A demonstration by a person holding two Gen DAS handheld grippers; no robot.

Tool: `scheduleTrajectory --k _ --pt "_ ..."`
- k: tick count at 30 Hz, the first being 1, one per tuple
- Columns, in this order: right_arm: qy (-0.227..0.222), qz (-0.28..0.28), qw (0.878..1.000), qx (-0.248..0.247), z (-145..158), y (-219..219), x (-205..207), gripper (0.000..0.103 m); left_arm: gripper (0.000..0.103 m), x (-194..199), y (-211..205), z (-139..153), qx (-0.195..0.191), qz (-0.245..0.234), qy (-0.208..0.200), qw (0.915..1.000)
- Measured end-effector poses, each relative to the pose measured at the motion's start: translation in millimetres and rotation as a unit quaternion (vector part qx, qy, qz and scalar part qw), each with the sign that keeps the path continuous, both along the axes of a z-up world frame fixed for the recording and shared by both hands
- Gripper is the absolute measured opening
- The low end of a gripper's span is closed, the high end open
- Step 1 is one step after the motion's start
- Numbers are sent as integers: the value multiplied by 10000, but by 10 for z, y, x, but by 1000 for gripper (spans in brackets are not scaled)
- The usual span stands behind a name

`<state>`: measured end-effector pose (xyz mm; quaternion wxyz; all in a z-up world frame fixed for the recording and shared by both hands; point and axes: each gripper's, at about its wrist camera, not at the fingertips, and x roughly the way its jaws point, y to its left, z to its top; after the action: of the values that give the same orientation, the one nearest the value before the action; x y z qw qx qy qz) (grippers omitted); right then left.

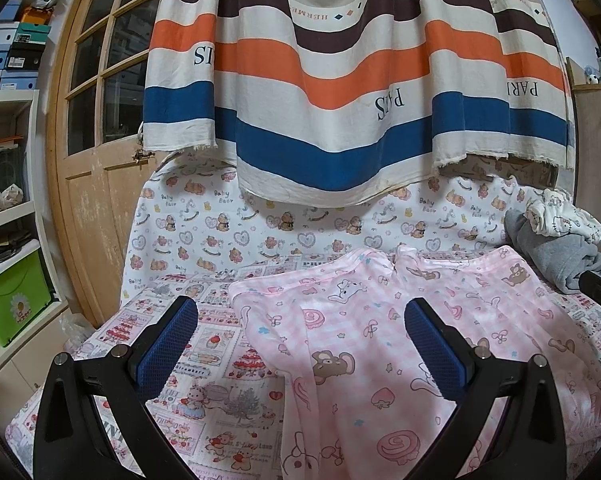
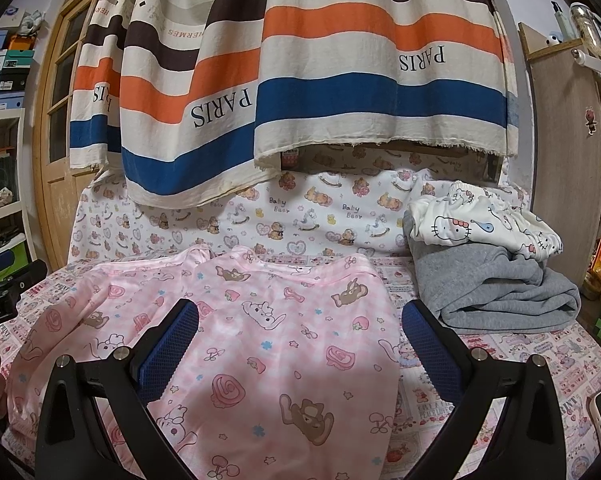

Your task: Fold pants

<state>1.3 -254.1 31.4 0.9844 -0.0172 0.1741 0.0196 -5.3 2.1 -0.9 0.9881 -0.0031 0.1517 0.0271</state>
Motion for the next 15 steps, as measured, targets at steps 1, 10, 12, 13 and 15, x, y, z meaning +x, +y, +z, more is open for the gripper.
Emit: scheduleTrajectory --k 1,10,12,13,15 --pt "3 1 10000 2 -1 -2 0 102 103 -3 6 -3 -7 12 10 10000" --pt "-13 -28 10000 -5 -1 -6 -4 102 103 4 25 -18 4 -29 -7 10000" --pt "-43 -44 10000 -9 1 9 -17 102 103 9 19 -12 1 -32 -7 10000" --pt "-55 -42 10000 -17 1 18 -22 102 103 9 14 -11 6 -27 -4 10000" --pt "-58 -40 10000 -15 3 16 -26 102 103 5 17 -11 10 -18 -16 10000"
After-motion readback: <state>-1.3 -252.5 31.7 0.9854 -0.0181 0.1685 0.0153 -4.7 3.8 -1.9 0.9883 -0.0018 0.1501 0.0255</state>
